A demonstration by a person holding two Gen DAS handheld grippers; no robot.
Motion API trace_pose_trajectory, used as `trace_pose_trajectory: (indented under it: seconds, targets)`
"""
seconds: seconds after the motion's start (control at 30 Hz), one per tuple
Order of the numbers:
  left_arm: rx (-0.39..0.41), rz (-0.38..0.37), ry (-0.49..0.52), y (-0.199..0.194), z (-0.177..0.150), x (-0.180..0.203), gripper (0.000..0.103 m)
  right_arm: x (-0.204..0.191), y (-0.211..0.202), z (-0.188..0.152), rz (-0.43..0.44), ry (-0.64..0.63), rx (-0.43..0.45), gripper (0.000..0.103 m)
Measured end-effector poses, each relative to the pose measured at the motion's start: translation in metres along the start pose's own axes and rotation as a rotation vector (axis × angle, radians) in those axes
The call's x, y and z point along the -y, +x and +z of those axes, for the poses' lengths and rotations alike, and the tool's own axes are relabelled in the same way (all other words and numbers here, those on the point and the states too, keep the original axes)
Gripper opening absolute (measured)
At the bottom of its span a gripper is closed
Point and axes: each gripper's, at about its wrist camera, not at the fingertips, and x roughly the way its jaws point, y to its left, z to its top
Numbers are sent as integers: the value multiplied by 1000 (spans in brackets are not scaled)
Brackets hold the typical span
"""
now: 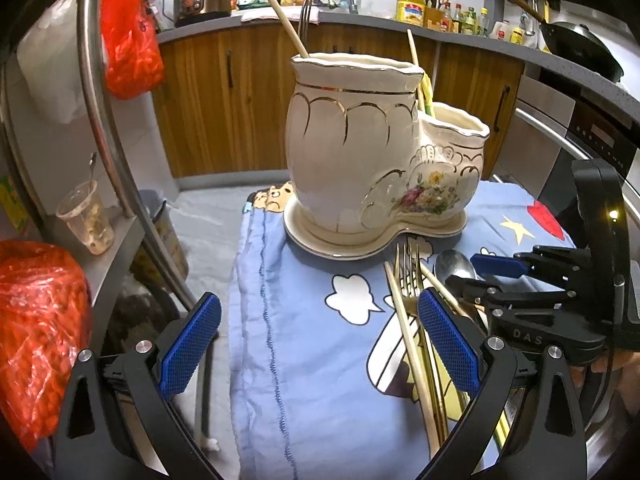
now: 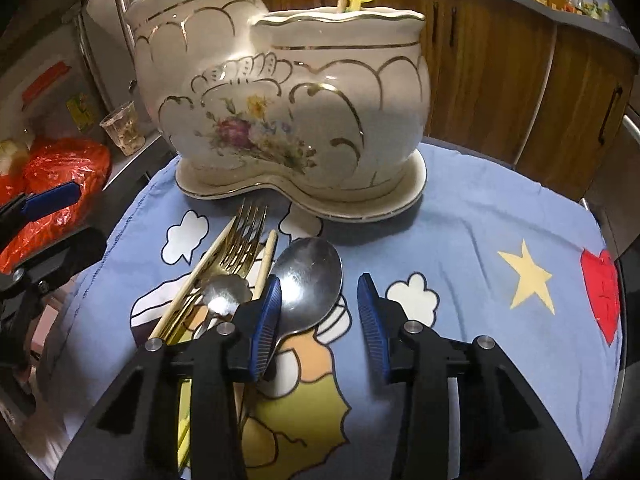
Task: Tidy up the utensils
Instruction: 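Grasp a silver spoon on the cloth with the right gripper, then grasp a gold fork with the left gripper while the right gripper holds the silver spoon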
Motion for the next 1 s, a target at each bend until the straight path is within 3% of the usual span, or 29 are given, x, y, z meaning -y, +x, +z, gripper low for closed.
trace_pose_trajectory:
  seconds: [0.37, 0.53, 0.8, 0.93, 1.0]
  targets:
    - [-5, -5, -7, 0, -1, -8, 98, -6, -5, 8, 18, 21, 38, 5]
    - [-46, -70, 0, 4, -4, -6, 98, 3, -20, 5, 41, 55, 55, 2]
    - [-126, -167, 97, 11, -13, 27, 92, 27, -58, 4, 35, 140, 163, 2]
    - [-158, -205, 132, 14, -16, 41, 48, 32, -66, 1, 33, 138, 177, 2]
    - [-165, -214, 150, 16, -17, 46, 36, 32, -68, 0, 36, 135, 176, 2]
